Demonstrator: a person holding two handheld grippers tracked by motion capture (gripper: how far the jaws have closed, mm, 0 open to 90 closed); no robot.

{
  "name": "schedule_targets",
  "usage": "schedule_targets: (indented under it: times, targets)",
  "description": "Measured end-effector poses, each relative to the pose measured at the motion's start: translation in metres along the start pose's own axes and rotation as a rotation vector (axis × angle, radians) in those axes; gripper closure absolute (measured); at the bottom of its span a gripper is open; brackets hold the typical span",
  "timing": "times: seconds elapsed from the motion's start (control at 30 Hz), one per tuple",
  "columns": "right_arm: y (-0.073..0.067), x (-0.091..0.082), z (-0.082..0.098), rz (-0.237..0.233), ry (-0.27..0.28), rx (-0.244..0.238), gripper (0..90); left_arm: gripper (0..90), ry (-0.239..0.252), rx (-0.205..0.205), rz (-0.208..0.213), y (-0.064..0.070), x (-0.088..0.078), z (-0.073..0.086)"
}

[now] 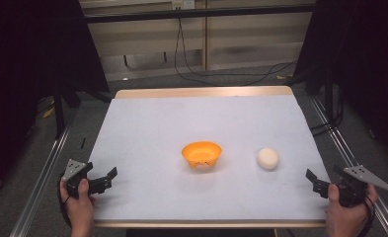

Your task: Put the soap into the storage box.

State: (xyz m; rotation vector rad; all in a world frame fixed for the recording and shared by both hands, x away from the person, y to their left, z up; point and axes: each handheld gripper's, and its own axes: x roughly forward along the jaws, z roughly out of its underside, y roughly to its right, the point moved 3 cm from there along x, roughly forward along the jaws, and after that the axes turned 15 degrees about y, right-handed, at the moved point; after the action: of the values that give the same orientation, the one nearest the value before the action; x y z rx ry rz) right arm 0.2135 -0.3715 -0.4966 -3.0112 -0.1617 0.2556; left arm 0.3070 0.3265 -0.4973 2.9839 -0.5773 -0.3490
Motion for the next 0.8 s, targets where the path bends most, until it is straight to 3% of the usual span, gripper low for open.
schedule_targets:
  times: [0.2,0.37,0.53,0.73,0.8]
  targets:
    - [-0.003,-0.001,-0.001,0.002,0.015,-0.029,6.4,0.7,-0.001,0.007,0.000,0.000,0.000,0.000]
    - [-0.004,0.006,-0.002,-0.041,-0.069,-0.048,6.4,0.7,-0.002,0.003,0.004,0.001,0.000,0.000]
    - [-0.007,0.012,-0.002,-0.061,-0.144,-0.089,9.1,0.7,-0.003,0.005,0.002,0.001,0.000,0.000]
    - [-0.017,0.022,-0.004,-0.111,-0.235,-0.159,8.0,0.7,-0.004,0.003,0.003,0.001,0.000,0.000]
    - [-0.019,0.027,-0.006,-0.137,-0.266,-0.160,8.1,0.7,-0.004,0.003,0.002,0.001,0.000,0.000]
